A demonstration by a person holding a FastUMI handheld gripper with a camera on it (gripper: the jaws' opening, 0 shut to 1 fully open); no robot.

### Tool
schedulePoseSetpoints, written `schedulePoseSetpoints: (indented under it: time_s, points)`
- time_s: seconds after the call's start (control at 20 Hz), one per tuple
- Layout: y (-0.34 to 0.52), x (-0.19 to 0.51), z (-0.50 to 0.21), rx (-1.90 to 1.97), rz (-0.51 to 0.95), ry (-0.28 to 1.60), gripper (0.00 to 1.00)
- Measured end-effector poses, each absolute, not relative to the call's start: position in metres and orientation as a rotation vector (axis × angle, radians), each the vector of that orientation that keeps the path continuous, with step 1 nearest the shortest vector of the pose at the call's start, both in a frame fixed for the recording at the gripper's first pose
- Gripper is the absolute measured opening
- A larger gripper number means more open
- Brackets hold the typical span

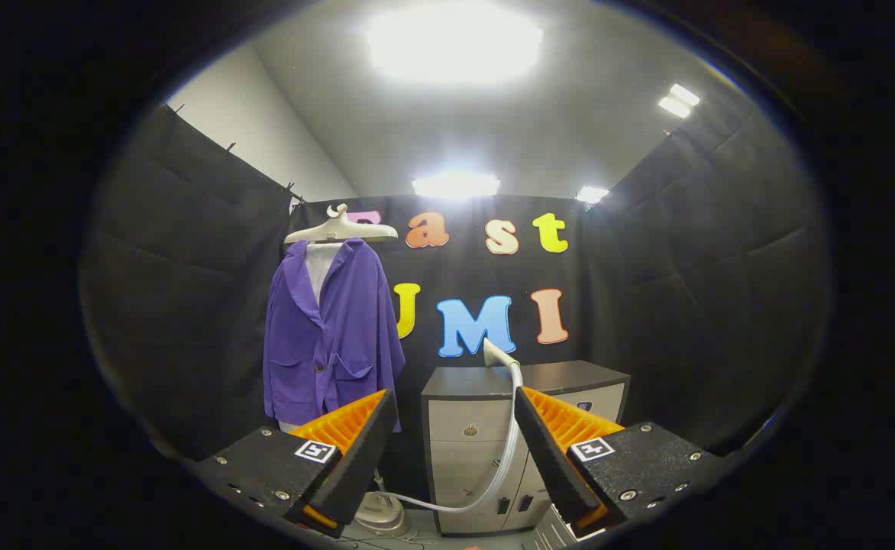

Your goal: Iron the clothes twice with a garment steamer, once on the left side and once on the right side.

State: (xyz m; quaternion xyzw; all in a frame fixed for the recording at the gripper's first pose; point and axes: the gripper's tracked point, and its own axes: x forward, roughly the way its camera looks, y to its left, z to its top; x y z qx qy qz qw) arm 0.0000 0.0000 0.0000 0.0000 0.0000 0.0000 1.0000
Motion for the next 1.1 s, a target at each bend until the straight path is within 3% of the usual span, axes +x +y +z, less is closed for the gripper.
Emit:
schedulePoseSetpoints:
  time_s: [1.1]
  points:
    - [-0.001,0.004,0.007,0.023,-0.007,-0.004,0.95]
